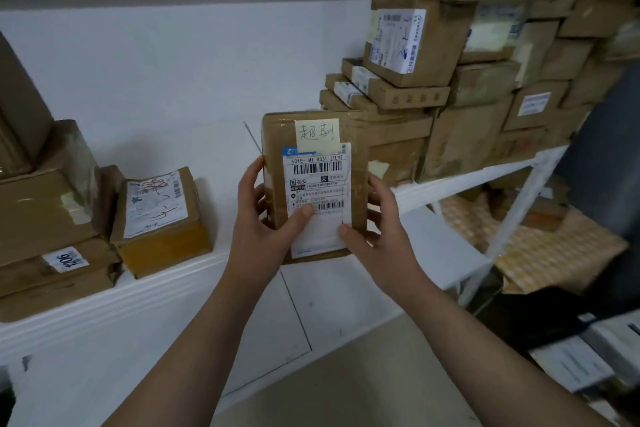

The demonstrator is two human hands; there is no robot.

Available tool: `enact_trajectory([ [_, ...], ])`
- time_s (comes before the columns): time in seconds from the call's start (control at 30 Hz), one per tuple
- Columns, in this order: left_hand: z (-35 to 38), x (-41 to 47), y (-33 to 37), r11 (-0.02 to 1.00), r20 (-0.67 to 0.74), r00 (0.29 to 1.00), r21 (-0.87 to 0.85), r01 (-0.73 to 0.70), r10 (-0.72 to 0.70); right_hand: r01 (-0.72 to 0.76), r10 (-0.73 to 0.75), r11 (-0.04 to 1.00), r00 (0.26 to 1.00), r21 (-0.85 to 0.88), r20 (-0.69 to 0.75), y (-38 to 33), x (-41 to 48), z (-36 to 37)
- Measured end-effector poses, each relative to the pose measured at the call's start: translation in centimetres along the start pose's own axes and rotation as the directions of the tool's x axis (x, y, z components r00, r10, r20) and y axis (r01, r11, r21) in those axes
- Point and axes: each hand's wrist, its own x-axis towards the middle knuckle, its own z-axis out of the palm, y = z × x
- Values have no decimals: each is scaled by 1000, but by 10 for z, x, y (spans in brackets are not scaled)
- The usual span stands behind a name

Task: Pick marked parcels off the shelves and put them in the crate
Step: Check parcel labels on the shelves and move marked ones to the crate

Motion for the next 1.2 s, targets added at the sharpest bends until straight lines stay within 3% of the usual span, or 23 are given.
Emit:
enact_trajectory([
  [0.33,70,-45,15,988,126,989,-123,90,-74,-16,6,997,992,-80,-127,-13,-59,-70],
  [0.63,208,-121,29,974,351,929,-140,178,-120,-137,106,987,946,-80,-306,-17,-166,-201],
  [0.97,374,-246,30,903,584,774,-155,401,-244,-431,377,902,800,-11,-466,-8,-315,-351],
  [1.2,446,-281,1,862,654,664,-36,505,-362,-596,560,790,608,141,-563,29,-360,-401],
])
